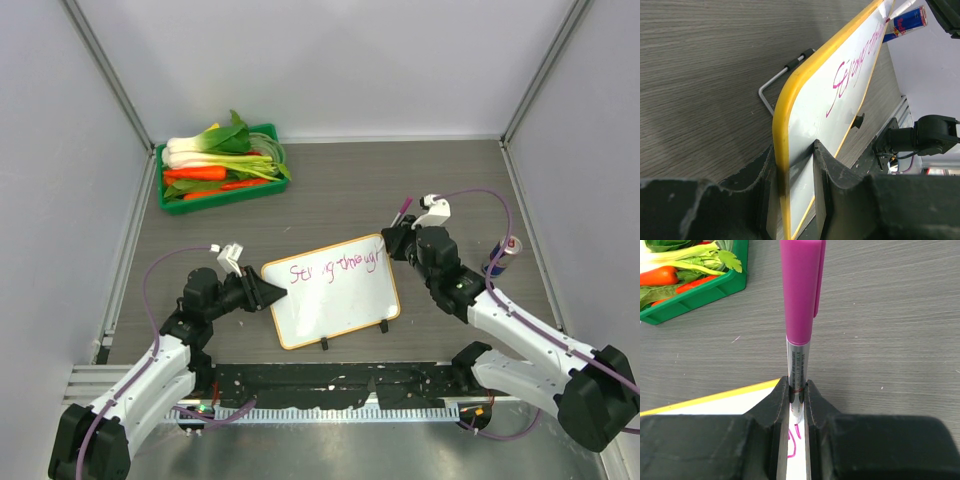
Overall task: Write a sentence on the whiteboard
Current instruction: Adjust the whiteboard marker.
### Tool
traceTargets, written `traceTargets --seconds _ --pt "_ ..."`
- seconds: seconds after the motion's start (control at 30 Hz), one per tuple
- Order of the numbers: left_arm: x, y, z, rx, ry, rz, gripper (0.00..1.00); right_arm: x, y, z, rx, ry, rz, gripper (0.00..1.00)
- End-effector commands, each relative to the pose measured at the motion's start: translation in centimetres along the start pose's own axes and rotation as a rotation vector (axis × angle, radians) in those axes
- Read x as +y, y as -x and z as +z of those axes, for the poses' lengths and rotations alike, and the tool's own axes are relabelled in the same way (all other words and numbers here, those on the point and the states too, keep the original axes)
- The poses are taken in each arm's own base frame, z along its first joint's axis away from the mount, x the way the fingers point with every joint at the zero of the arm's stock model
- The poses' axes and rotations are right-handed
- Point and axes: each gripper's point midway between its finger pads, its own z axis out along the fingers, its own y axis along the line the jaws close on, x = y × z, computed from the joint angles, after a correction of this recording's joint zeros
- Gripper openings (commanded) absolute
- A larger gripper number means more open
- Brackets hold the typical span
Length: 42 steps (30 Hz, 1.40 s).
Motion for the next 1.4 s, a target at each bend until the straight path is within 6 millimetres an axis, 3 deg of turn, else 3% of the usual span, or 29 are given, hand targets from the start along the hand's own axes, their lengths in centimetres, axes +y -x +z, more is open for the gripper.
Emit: traceTargets --seconds 0.0,0.27,0.9,1.2,1.37 --pt "1.7 -0.2 0.0 -0.010 0.067 0.028 0.00 0.1 3.4 0.2 -0.095 -0.035 -0.007 0.01" --pt "1.7 -0.2 0.0 -0.010 0.067 0.028 0.00 -0.4 2.9 -0.1 -0.086 -0.050 -0.010 0.01" --pt "1.7 -0.2 0.0 -0.008 0.065 0.030 0.00 -2.0 -1.1 -1.4 0.003 -0.042 -0.011 0.01" --pt "1.5 0.1 -0.1 -0.011 0.066 0.035 0.01 -0.5 1.4 -2.2 -0.042 0.003 0.009 0.01" --pt "0.9 0.5 -0.5 -0.020 0.063 0.036 0.26 1.6 3.9 -3.0 -0.078 0.075 0.032 0.01"
